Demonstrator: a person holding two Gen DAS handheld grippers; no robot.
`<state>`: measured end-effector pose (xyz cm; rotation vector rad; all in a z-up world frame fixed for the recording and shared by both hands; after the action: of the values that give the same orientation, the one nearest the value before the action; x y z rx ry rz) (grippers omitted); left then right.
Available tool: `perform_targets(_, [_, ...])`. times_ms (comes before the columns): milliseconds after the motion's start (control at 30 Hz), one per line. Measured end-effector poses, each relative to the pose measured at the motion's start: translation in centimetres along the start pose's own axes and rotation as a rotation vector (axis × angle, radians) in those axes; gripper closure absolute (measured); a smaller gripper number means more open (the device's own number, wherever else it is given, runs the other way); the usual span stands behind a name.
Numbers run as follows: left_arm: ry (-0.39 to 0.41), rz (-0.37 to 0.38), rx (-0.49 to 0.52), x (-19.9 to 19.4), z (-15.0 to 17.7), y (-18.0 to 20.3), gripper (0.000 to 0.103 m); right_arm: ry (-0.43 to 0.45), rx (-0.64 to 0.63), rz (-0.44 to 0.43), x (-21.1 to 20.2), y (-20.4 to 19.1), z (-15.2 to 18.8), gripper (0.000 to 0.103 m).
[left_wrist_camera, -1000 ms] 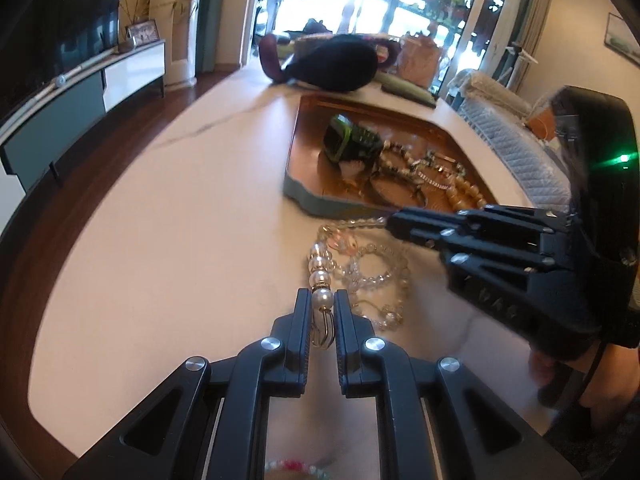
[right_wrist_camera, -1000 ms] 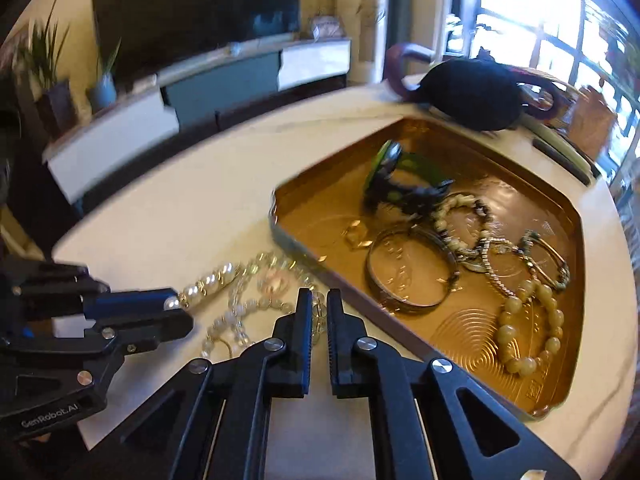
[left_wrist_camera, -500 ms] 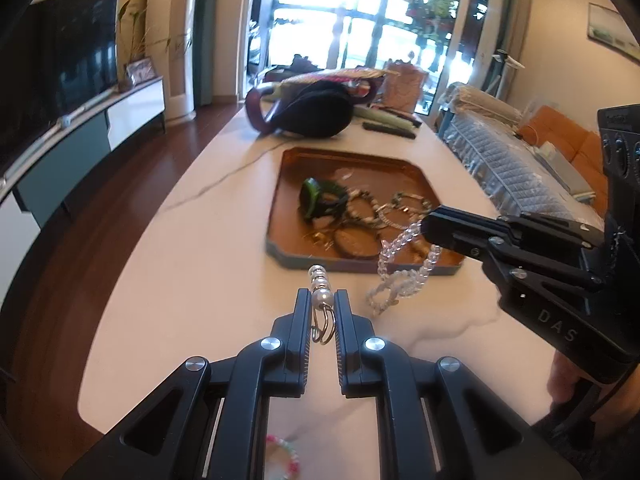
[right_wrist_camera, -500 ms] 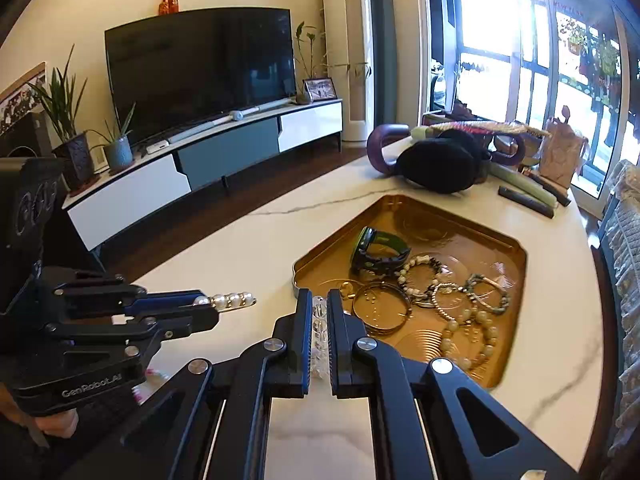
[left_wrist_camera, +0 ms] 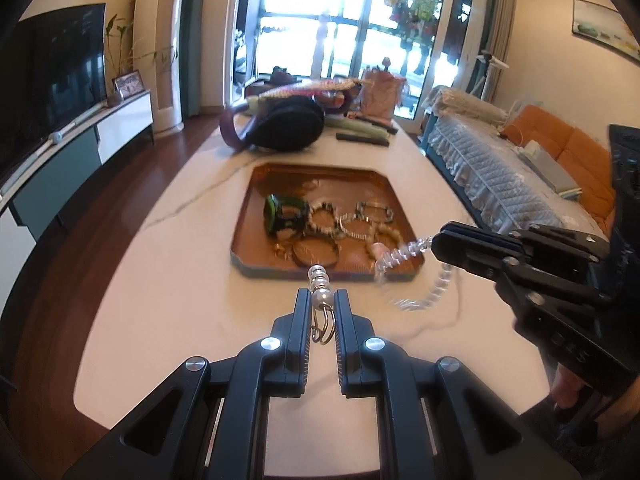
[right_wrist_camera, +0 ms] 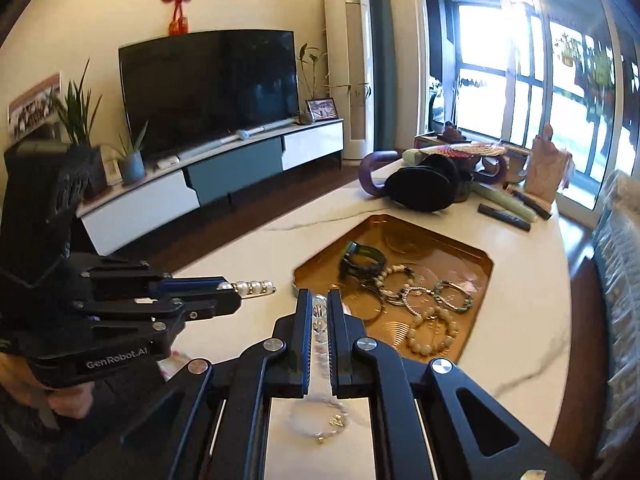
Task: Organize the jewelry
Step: 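Carry the pearl pin with the left tool while the right tool carries the crystal bracelet over the tray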
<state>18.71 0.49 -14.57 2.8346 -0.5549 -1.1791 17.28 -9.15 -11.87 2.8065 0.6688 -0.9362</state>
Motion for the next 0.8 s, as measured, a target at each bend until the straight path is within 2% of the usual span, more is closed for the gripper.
perform_targets(67, [-0.009,0.001,0.0,0.3,0.4,0.1,0.092,-0.015,0.06,-0.006,0.2,1.4,0.9,0.096])
perform_targets(367, [-0.012,0.004,-0.001,1.0,0.1,0.4,0.092,0.003,0.044,0.042,-0.8,2.5,0.7,0.096])
perform_targets(667, [0.049,0.017,0.046,0.3,-3.2,2.5,0.092,0.087,0.007,0.056,-3.1,2.2,-2.5,0.096])
perform_targets(800, [0.105,0.031,0.09,-0.7,-5.8,3.8,0.092,0.145,-0.023,0.071,-4.4,2.4,-4.8,0.096])
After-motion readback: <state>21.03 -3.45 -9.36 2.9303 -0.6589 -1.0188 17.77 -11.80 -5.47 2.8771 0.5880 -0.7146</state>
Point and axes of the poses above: each gripper's, at about its wrist camera, not at the fingertips, and x roughly the way its jaws point, y to its right, z to its underside, the point moved 8 cm from there along x, roughly the way its jaws point, and after that the axes turned 1 degree about z, right-handed, at the moved point
